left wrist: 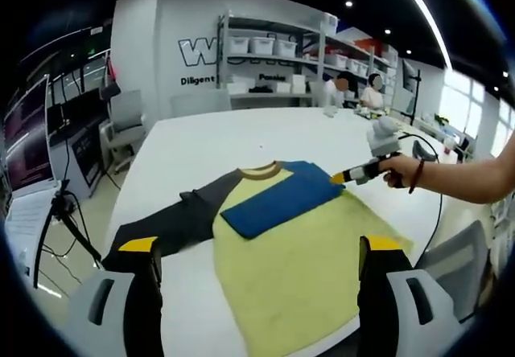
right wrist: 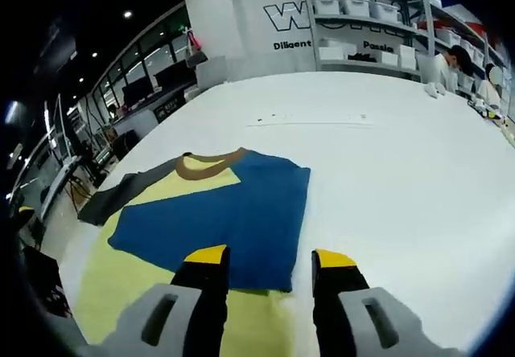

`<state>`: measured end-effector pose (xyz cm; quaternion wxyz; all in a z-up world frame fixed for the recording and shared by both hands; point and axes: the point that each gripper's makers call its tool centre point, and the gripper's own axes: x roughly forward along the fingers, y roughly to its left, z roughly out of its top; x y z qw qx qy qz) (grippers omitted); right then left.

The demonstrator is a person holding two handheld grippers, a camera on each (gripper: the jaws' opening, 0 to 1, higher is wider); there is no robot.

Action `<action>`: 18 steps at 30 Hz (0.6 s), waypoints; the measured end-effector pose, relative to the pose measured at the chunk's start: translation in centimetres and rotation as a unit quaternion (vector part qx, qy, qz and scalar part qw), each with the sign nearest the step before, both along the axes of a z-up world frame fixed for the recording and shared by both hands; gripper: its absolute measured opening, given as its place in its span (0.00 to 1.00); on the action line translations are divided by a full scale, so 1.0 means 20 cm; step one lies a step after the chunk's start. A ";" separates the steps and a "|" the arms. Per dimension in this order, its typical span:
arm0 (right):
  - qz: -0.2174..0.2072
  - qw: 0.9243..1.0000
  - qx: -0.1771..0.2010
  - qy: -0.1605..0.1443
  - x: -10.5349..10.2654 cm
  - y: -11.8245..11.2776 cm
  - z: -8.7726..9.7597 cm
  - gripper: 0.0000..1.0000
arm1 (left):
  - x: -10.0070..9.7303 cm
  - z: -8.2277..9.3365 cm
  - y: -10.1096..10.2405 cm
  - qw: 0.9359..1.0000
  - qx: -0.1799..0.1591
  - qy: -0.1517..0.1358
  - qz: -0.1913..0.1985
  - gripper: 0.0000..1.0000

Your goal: Fold the garment on the visible template until the final outline fits inside the template.

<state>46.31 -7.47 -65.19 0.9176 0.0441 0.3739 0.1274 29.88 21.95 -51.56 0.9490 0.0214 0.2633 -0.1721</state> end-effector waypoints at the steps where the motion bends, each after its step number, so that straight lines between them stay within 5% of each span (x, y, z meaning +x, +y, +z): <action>1: -0.007 1.000 0.002 0.008 -0.01 -0.01 -0.01 0.32 | 0.00 0.00 0.00 1.000 0.001 0.000 0.001 0.99; 14: -0.012 1.000 -0.001 0.016 -0.04 -0.02 -0.09 0.14 | -0.02 -0.03 0.04 1.000 0.007 0.008 0.014 0.99; 18: -0.006 1.000 -0.001 0.027 -0.05 0.00 -0.10 0.02 | -0.03 -0.04 0.05 1.000 0.005 0.010 0.017 0.99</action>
